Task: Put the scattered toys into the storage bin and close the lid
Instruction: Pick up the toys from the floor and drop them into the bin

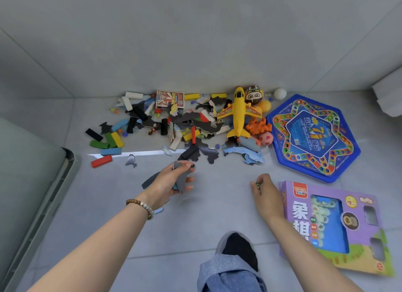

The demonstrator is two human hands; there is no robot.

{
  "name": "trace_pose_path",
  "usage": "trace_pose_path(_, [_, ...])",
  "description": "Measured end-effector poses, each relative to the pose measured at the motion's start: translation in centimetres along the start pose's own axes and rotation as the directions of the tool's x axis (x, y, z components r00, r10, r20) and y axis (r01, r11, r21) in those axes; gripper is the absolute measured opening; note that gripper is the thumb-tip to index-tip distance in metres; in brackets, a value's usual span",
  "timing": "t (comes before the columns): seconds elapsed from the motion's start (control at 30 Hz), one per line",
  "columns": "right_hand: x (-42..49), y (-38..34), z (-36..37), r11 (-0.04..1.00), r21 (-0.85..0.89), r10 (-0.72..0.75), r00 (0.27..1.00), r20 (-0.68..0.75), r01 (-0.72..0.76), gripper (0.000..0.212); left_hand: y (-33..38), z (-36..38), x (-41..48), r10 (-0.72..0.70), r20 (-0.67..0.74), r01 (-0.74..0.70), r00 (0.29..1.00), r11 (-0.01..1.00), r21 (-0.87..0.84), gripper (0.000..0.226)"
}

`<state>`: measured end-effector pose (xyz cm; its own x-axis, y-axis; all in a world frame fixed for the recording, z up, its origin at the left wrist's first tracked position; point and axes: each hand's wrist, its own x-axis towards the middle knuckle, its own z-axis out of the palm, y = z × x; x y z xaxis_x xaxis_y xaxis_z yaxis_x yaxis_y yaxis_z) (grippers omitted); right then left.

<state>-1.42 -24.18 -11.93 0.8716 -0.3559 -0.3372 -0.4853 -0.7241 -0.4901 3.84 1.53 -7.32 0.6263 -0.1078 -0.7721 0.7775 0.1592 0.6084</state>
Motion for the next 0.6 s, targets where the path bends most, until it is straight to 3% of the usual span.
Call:
trace_pose_path(0.03, [0.4, -0.1, 0.1, 1.0, 0.002, 0.024, 1.0, 0.019, -0.024, 0.017, 0.1, -0.1, 0.1, -0.001, -0.006, 0.001, 1.0, 1.0, -0.005, 0.008])
trace_pose_path(0.1, [1.3, -1.7, -0.1, 0.948, 0.281, 0.12, 0.987, 0.109, -0.147, 0.019, 0.1, -0.4, 0.4, -0.001, -0.016, 0.0, 1.0, 1.0, -0.015, 0.008])
trace_pose_path(0.13, [1.8, -3.0, -0.4, 0.841, 0.486, 0.163, 0.968, 0.191, -0.237, 0.021, 0.1, -0.5, 0.5, -0.001, -0.019, 0.001, 1.0, 1.0, -0.019, 0.009])
trace_pose_path(0.2, [2.5, -5.7, -1.3, 0.506, 0.765, 0.152, 0.914, 0.376, -0.399, 0.023, 0.2, -0.7, 0.7, -0.008, -0.025, 0.007, 1.0, 1.0, -0.023, 0.011])
trace_pose_path(0.27, [3.0, -8.3, -2.1, 0.254, 0.842, 0.062, 0.876, 0.477, -0.477, 0.018, 0.5, -0.9, 0.9, -0.007, -0.028, 0.007, 1.0, 1.0, -0.024, 0.013])
trace_pose_path(0.3, [3.3, -9.2, -2.2, 0.218, 0.845, 0.026, 0.869, 0.495, -0.488, 0.018, 0.7, -1.0, 1.0, -0.007, -0.028, 0.006, 1.0, 1.0, -0.028, 0.013])
trace_pose_path(0.37, [4.1, -10.5, -1.9, 0.324, 0.822, 0.037, 0.875, 0.483, -0.468, 0.024, 1.2, -1.0, 1.2, -0.006, -0.022, 0.005, 1.0, 0.999, -0.037, 0.014])
trace_pose_path(0.47, [5.4, -11.1, -0.5, 0.696, 0.659, 0.109, 0.949, 0.297, -0.286, 0.023, 1.5, -0.8, 1.6, -0.001, -0.007, 0.001, 1.0, 0.999, -0.044, 0.014])
trace_pose_path(0.6, [6.2, -10.5, 1.5, 0.853, 0.511, 0.091, 0.994, 0.054, -0.106, 0.023, 1.7, -0.7, 2.1, -0.008, -0.004, 0.008, 1.0, 0.998, -0.064, 0.015])
